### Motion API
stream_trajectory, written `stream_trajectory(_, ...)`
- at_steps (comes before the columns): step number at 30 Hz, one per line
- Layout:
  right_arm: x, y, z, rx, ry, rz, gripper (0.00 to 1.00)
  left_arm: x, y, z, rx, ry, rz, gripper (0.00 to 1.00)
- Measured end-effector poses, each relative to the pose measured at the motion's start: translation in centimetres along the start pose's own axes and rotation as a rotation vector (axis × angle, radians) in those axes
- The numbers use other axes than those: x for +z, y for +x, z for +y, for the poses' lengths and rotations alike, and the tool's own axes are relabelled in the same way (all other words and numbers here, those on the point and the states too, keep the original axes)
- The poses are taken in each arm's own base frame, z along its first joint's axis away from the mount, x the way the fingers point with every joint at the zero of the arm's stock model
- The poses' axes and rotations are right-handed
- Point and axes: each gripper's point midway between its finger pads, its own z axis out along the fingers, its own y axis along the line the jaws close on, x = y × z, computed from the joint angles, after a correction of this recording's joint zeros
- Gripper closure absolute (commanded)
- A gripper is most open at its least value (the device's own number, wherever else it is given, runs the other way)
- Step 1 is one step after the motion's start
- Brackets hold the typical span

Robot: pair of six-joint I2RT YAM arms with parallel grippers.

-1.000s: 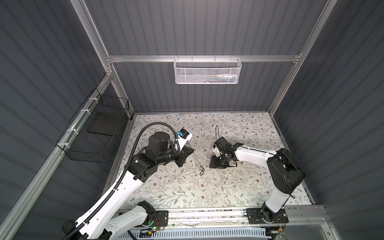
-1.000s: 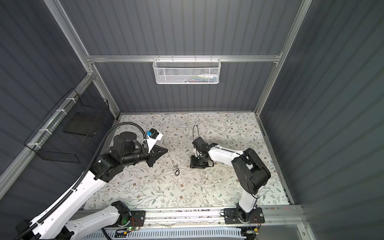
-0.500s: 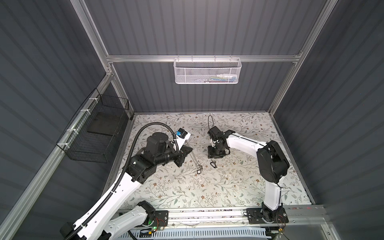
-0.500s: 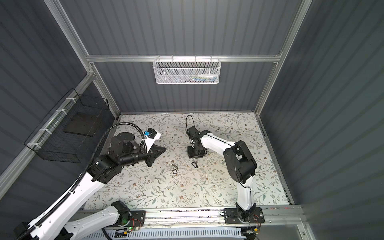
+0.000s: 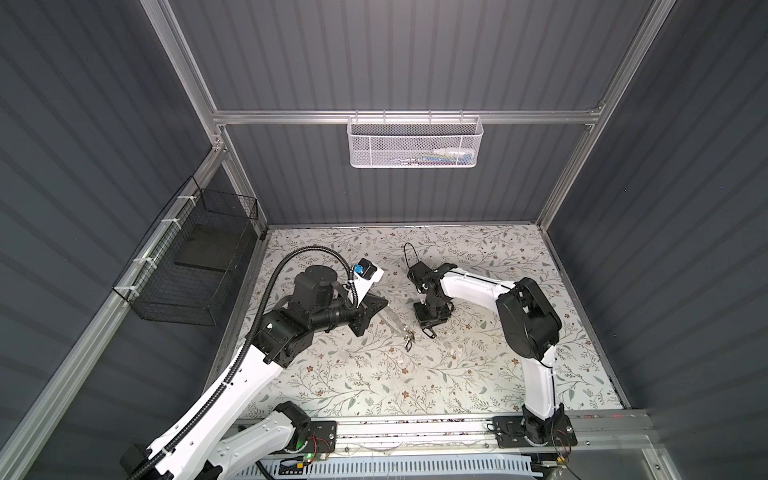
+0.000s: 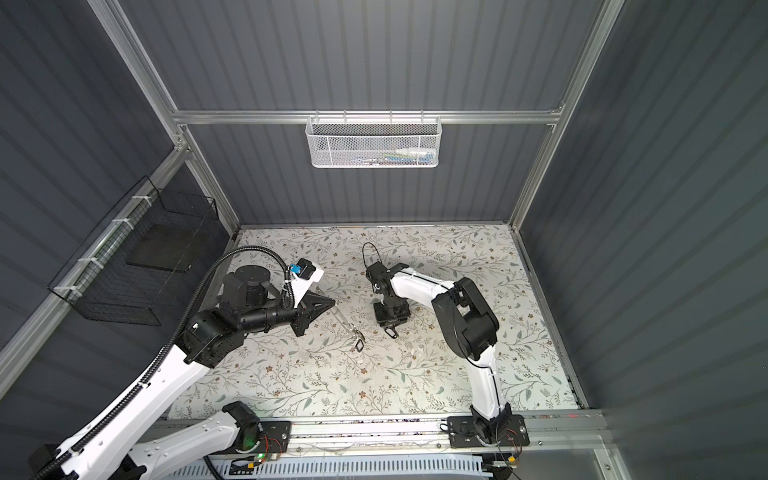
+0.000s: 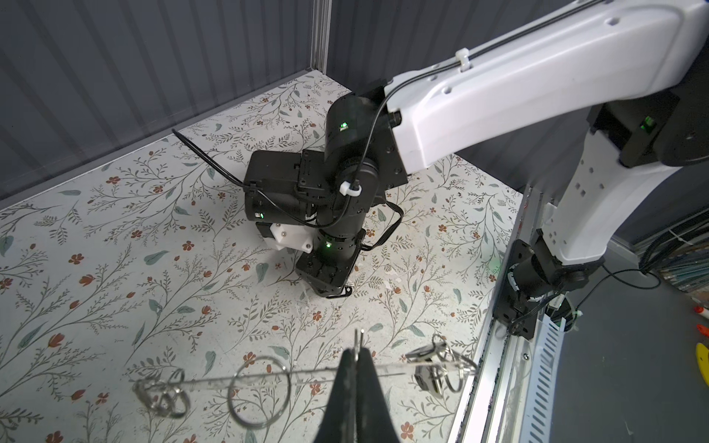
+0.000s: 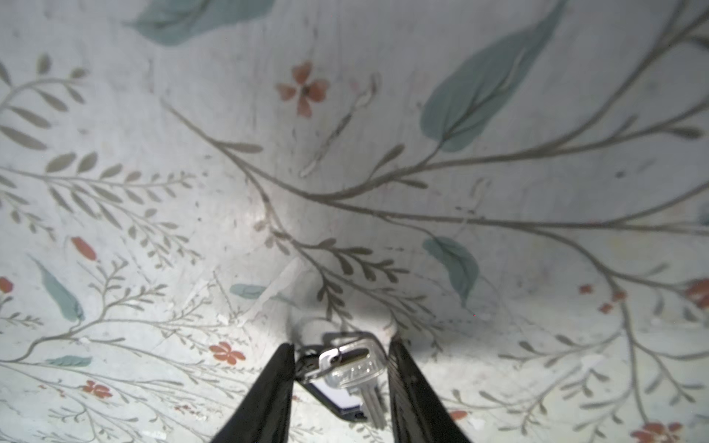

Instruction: Put the keys on the keyring

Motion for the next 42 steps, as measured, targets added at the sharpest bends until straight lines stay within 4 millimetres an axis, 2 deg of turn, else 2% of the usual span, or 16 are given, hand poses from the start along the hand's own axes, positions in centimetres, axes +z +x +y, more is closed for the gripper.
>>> stream_trajectory(10, -0.7, 4.9, -2.7, -0.037, 0.073, 0.043, 0.59, 0.2, 0.1, -0.1, -0.012, 0.013, 0.006, 1.0)
stream_trajectory(13, -1.4, 5.6, -3.1, -0.04, 0.081, 0.041, 0.58, 0.4, 0.2, -0.2, -0.016, 0.02, 0.012, 1.0)
stream_trajectory(18, -3.0, 5.2, -2.6, -0.029, 0.05, 0.003, 0.57, 0.4, 0.2, -0.2, -0.017, 0.021, 0.012, 1.0)
stream_trajectory(24, -4.0, 4.1, -1.7, 0.076, -0.094, 0.003, 0.65, 0.4, 0.1, -0.3, -0.019, 0.025, 0.008, 1.0)
stream_trajectory(30, -3.9, 3.9, -1.5, 0.141, -0.174, 0.04, 0.71, 0.4, 0.1, -0.3, -0.021, 0.028, 0.007, 1.0)
stream_trajectory(38, -2.2, 3.8, -1.4, 0.168, -0.208, 0.091, 0.73, 0.4, 0.1, -0.4, -0.021, 0.032, 0.007, 1.0)
stream_trajectory(42, -2.1, 3.6, -1.5, 0.173, -0.214, 0.09, 0.74, 0.4, 0.1, -0.4, -0.021, 0.033, 0.007, 1.0)
